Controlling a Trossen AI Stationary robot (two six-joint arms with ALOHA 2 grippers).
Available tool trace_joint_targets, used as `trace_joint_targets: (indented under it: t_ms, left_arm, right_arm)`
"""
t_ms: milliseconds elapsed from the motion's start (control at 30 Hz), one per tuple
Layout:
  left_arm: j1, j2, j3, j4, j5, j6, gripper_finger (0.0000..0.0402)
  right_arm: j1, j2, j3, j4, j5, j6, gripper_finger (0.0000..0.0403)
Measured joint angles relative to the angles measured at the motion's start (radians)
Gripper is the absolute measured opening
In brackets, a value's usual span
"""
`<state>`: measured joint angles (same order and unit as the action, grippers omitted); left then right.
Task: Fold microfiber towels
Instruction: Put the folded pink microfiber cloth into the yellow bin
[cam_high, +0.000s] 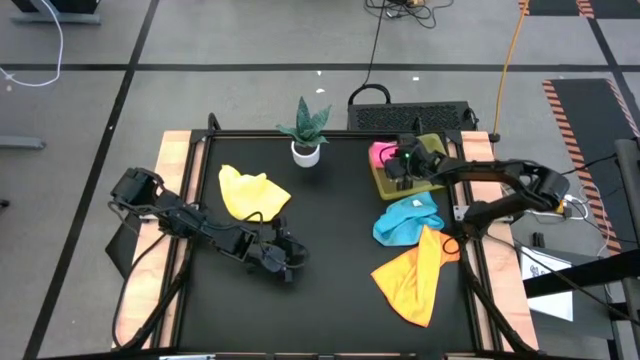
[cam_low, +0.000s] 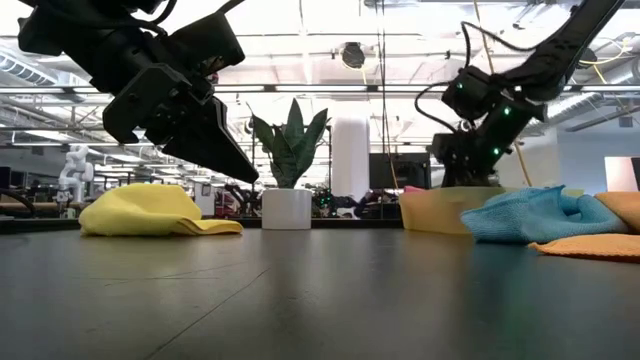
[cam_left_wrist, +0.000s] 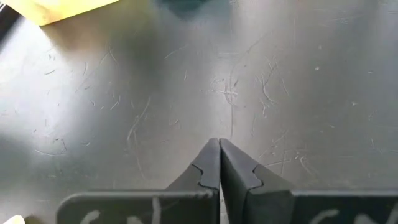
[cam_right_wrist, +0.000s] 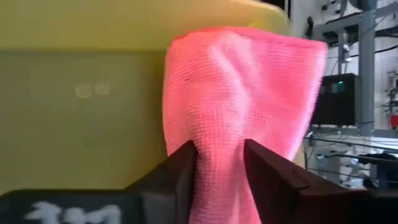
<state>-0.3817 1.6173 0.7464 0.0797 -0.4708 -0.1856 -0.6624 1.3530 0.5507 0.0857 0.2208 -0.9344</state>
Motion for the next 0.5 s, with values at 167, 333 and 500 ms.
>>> trace_joint_targets:
  t_ms: [167,333,500]
  left_arm:
    - [0.000,0.000,0.000,0.000,0.001,0.000,0.0019]
    - [0.000,0.000,0.000,0.000,0.002,0.000,0.0009]
    - [0.000,0.000,0.000,-0.001,0.002,0.000,0.0007]
  right_arm:
    - [0.036,-0.050,0.095,-0.231,0.011,0.116,0.0150]
    - [0.043,-0.051,0.194,-0.476,-0.043,0.274,0.0127]
    - [0.024,-0.051,0.209,-0.399,-0.220,0.427,0.0075]
